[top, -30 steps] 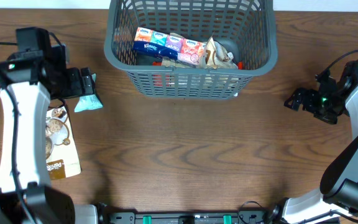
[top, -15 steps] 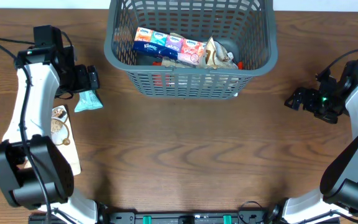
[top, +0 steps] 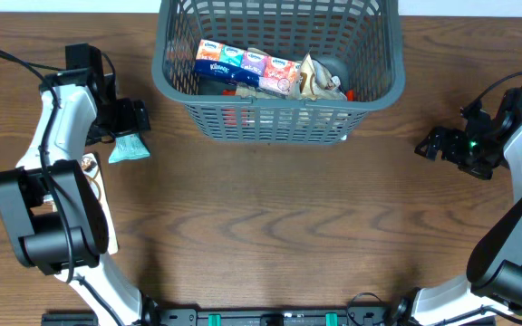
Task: Pack container
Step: 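Grasp the light-blue wet-wipe pouch with the left gripper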
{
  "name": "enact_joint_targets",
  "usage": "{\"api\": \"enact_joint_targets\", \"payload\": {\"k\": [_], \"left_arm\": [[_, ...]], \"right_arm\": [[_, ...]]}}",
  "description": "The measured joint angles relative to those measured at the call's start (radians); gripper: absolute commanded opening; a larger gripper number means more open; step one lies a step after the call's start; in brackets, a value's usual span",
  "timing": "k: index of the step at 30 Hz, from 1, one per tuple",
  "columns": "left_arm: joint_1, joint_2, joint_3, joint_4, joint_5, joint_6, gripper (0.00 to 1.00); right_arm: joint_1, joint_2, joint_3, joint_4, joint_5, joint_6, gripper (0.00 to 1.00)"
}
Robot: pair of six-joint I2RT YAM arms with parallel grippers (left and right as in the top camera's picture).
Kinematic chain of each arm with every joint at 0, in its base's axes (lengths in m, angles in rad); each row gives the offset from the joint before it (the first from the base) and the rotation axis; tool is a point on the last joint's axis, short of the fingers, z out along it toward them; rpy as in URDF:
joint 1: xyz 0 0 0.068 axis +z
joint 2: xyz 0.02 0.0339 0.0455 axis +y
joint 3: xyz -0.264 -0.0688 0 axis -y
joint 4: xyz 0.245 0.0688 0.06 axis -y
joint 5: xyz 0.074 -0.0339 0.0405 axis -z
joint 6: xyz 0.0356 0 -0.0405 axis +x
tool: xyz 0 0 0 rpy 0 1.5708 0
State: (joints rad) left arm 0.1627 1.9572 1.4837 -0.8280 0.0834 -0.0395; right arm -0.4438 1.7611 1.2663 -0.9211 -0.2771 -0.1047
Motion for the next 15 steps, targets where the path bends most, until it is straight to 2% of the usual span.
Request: {"api": "enact_joint_targets", "payload": {"k": [8,15], "left_arm": [[0.0,0.074,0.0,0.003,-0.021,-0.029,0.97],[0.0,0.122,0.0,0.045,-0.035,-0.041,0.86]], "right_arm": [[0.0,0.0,0.0,0.006,0.0,0.0,0.99],[0.0,0.0,0.0,0.006,0.0,0.0,0.99]]}}
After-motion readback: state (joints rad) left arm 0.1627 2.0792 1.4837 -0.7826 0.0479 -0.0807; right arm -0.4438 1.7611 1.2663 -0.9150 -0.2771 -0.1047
